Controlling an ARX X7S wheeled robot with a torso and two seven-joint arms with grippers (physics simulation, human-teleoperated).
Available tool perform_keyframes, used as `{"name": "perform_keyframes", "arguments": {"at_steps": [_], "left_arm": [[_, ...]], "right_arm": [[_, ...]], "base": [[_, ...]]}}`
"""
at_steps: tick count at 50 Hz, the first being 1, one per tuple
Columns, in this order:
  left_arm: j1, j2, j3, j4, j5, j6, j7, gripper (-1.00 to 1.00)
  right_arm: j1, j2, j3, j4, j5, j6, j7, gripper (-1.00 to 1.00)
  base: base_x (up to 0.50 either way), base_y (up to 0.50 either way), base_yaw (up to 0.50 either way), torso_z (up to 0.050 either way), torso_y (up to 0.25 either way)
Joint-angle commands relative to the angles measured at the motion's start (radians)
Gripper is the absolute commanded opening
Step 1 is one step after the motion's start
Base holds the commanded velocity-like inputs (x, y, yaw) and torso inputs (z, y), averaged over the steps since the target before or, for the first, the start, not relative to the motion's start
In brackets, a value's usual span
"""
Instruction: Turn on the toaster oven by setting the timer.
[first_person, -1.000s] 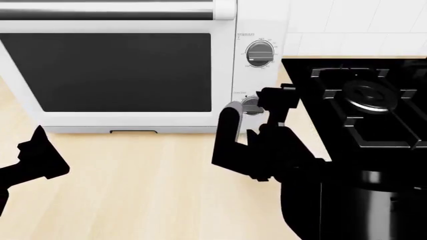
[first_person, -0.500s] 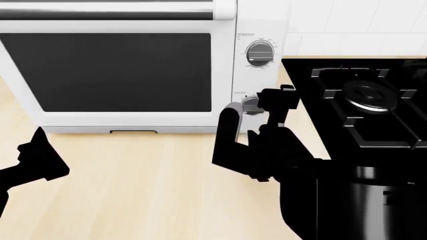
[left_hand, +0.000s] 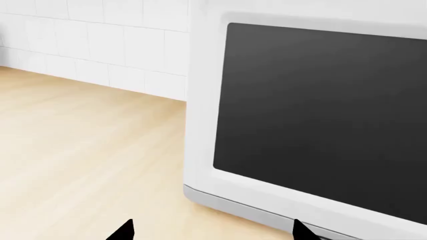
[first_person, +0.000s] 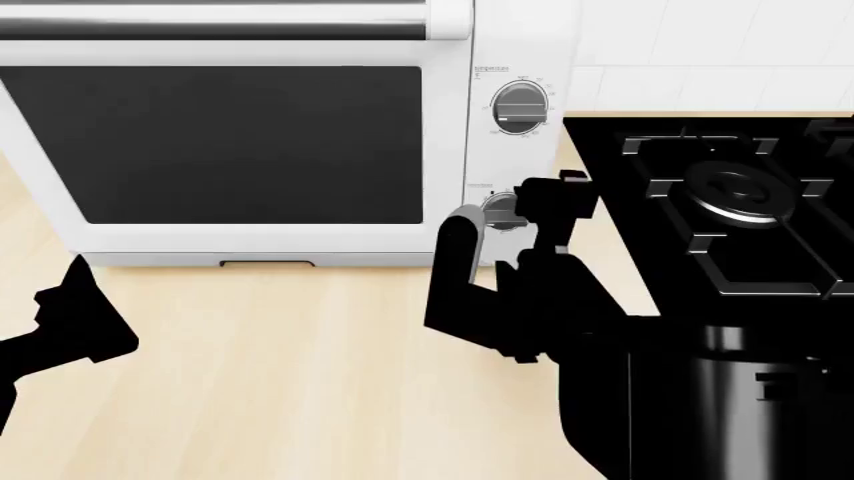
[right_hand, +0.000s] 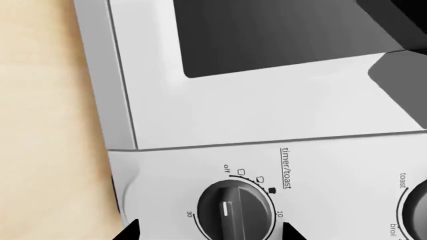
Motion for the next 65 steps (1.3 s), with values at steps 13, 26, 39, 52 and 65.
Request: {"name": "perform_keyframes", "arguments": {"at_steps": [13, 26, 39, 52, 65], "left_arm": [[0.002, 0.001, 0.015, -0.004, 0.015, 0.005, 0.004, 1.00], [0.010, 0.007, 0.020, -0.004, 0.033, 0.006, 0.014, 1.00], [0.018, 0.009, 0.023, -0.003, 0.042, 0.009, 0.020, 1.00], [0.023, 0.012, 0.030, -0.006, 0.051, 0.013, 0.026, 1.00], [0.025, 0.016, 0.039, -0.011, 0.058, 0.017, 0.027, 1.00]], "right_arm": [[0.004, 0.002, -0.004, 0.015, 0.019, -0.009, 0.025, -1.00], [0.000, 0.000, -0.004, 0.006, 0.036, -0.004, 0.044, -1.00], [-0.037, 0.004, 0.112, 0.020, 0.104, 0.004, 0.079, -1.00], [-0.070, 0.004, 0.188, 0.040, 0.154, -0.016, 0.105, -1.00], [-0.087, 0.008, 0.226, 0.050, 0.187, -0.028, 0.127, -1.00]], "base": [[0.00, 0.00, 0.00, 0.000, 0.000], [0.00, 0.00, 0.00, 0.000, 0.000], [0.00, 0.00, 0.00, 0.000, 0.000], [0.00, 0.00, 0.00, 0.000, 0.000], [0.00, 0.00, 0.00, 0.000, 0.000]]}}
